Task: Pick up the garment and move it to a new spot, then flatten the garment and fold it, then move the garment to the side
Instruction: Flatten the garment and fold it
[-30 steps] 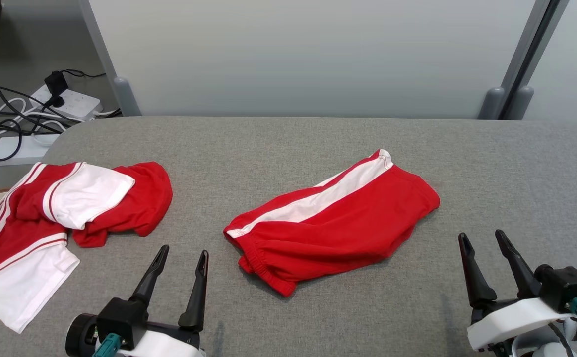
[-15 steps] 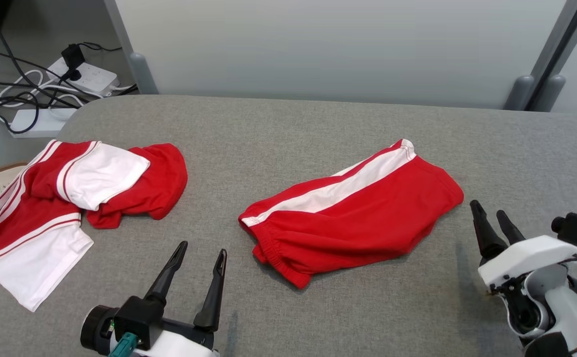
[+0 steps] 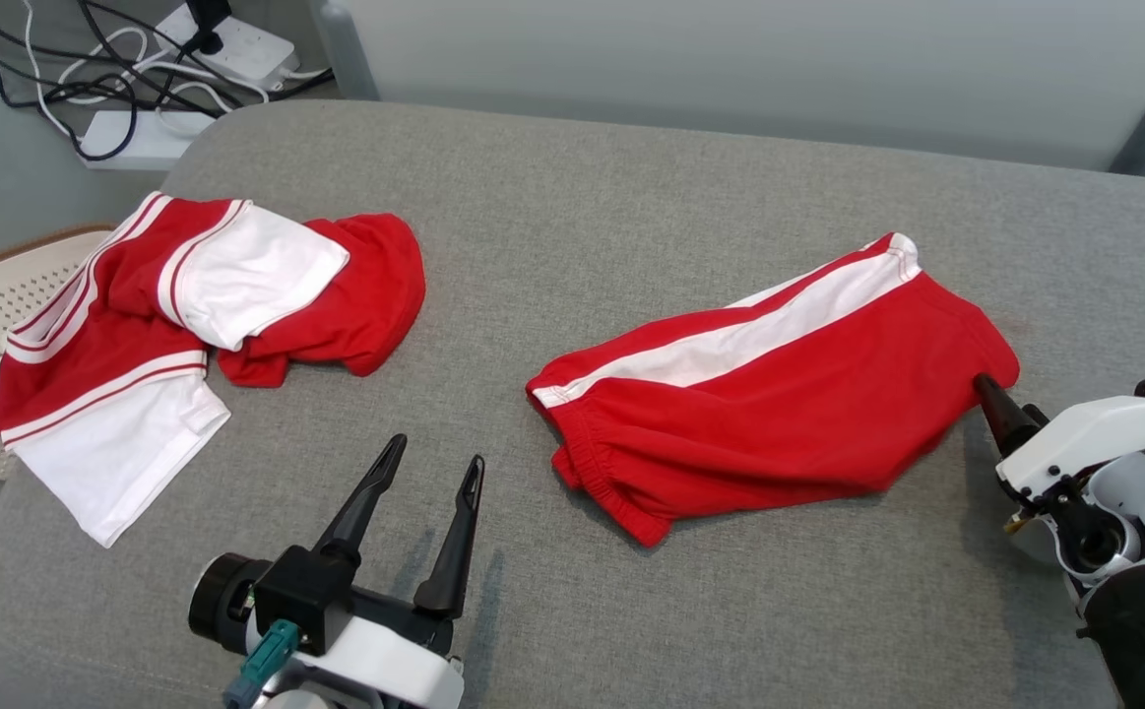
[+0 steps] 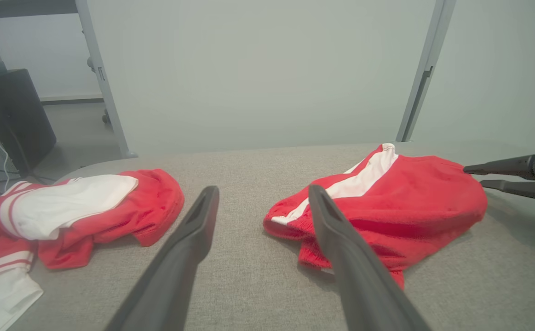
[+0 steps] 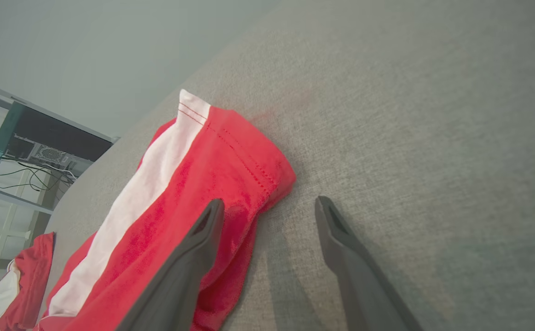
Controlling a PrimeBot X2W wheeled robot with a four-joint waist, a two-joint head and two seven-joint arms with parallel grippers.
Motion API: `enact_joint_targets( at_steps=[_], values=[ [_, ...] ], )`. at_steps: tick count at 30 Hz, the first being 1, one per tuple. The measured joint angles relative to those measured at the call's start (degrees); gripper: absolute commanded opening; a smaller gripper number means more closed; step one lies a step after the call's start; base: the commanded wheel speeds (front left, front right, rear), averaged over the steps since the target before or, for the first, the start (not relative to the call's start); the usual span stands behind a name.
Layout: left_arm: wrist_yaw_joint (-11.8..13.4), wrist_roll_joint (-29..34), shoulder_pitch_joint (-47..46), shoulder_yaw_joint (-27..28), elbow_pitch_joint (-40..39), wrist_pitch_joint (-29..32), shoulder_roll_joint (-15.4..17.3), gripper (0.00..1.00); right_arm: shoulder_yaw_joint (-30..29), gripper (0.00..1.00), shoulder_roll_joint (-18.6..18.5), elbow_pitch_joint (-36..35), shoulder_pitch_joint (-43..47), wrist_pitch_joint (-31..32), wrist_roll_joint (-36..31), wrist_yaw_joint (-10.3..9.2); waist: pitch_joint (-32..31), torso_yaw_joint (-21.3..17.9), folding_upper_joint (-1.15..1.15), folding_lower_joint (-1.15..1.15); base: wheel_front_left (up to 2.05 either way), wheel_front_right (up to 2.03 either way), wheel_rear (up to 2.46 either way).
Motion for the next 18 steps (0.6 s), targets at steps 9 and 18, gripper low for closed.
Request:
enact_joint_targets(
  at_steps=[9, 18],
  values=[
    [-1.5, 1.2, -2.3, 0.3, 0.3, 0.0, -1.6, 1.0, 0.0, 1.0, -0.5, 4.7, -5.7, 3.1, 3.1, 0.01, 3.6, 2.3, 0.0, 0.0, 0.0, 0.0, 0.0],
    [-2.0, 2.1, -2.3, 1.4, 0.8, 0.0, -2.2, 1.0, 2.0, 0.0, -0.6, 4.7, -6.4, 3.2, 5.0, 0.0, 4.0, 2.4, 0.0, 0.0, 0.0, 0.0, 0.0]
  ],
)
